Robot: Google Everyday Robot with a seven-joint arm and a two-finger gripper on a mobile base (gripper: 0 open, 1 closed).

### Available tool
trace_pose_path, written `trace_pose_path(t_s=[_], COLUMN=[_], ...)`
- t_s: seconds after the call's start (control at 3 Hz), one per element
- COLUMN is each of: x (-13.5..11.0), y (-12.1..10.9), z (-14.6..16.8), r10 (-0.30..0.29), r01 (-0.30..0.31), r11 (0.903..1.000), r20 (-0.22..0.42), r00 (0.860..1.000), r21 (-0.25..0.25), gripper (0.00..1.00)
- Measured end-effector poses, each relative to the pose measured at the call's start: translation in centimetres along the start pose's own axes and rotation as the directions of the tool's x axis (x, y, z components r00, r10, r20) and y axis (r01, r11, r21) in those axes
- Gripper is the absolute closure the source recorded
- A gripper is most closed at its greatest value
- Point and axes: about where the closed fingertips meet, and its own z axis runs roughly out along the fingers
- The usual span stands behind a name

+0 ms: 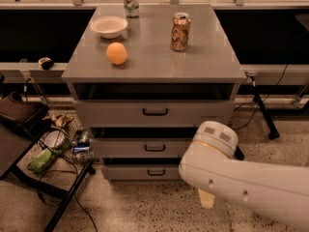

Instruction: Open middle drawer

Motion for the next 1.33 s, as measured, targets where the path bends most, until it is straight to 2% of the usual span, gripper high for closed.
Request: trace_pose_path(t_s=[0.33,0.67,1.0,1.33], x=[-3.1,-5.5,-6.4,-6.5], y=[-2.7,-5.1,-6.6,-8.3], z=[6.6,13.4,18.6,21.8], r10=[-0.020,-0.050,-0.057,-0.051], r01=[0.020,0.050,0.057,0.050], r11=[0.9998,0.9987,0.9981,0.9977], r20=[0.029,0.016,-0.006,-0.018], r00=[0.999,0.999,0.998,0.999], r21=[0.005,0.000,-0.023,-0.046], gripper=[0.00,0.00,0.00,0.00])
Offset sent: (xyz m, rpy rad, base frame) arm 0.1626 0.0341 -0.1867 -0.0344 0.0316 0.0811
